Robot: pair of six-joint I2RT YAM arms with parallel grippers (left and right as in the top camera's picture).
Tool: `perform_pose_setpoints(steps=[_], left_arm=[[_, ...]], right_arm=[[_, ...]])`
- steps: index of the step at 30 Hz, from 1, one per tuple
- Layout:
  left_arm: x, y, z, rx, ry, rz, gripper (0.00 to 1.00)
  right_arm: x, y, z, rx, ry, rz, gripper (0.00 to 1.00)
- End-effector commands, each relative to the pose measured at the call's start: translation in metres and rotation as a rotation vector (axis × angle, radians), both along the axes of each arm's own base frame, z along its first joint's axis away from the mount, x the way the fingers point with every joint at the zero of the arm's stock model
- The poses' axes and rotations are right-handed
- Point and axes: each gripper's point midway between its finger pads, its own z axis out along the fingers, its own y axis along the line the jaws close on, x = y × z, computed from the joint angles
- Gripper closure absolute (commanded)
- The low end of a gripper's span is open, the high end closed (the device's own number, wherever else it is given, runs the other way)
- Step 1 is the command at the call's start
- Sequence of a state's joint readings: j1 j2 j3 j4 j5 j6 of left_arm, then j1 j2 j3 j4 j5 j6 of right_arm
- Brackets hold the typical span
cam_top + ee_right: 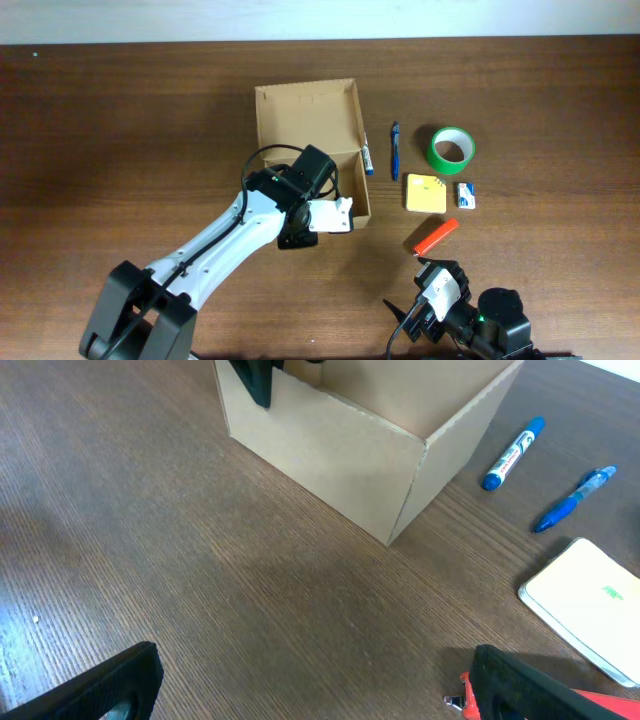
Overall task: Pack container
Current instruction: 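Drag the box rightward and rotate it upright with left gripper, then release the box and retract left gripper toward the front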
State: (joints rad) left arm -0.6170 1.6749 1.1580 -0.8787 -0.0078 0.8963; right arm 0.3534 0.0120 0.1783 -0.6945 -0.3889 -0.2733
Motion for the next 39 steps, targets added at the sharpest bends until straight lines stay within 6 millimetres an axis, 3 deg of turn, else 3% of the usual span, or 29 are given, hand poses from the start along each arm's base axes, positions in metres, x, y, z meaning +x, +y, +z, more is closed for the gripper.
perform_pose_setpoints(steps=[1,19,22,26,31,39], left_arm=[[0.005,0.008,0.006,0.062,-0.038,-0.048,0.98],[0.001,0.021,0.008,0.129,-0.030,-0.103,0.98],[0.001,0.021,0.008,0.127,-0.030,-0.088,0.76],[0.002,0.020,0.008,0.121,-0.032,-0.064,0.65],[0.007,0.016,0.017,0.097,-0.048,0.001,0.64],[0.012,0.013,0.053,0.022,-0.128,0.066,0.57]], right_arm=[[0.001,0.000,0.000,-0.003,-0.010,-0.001,0.01],[0.001,0.000,0.000,-0.003,-0.010,-0.001,0.01],[0.001,0.000,0.000,-0.003,-0.009,-0.001,0.01],[0.001,0.000,0.000,-0.003,-0.009,-0.001,0.01],[0.001,0.000,0.000,-0.003,-0.009,-0.001,0.01],[0.001,0.000,0.000,-0.003,-0.010,-0.001,0.01]])
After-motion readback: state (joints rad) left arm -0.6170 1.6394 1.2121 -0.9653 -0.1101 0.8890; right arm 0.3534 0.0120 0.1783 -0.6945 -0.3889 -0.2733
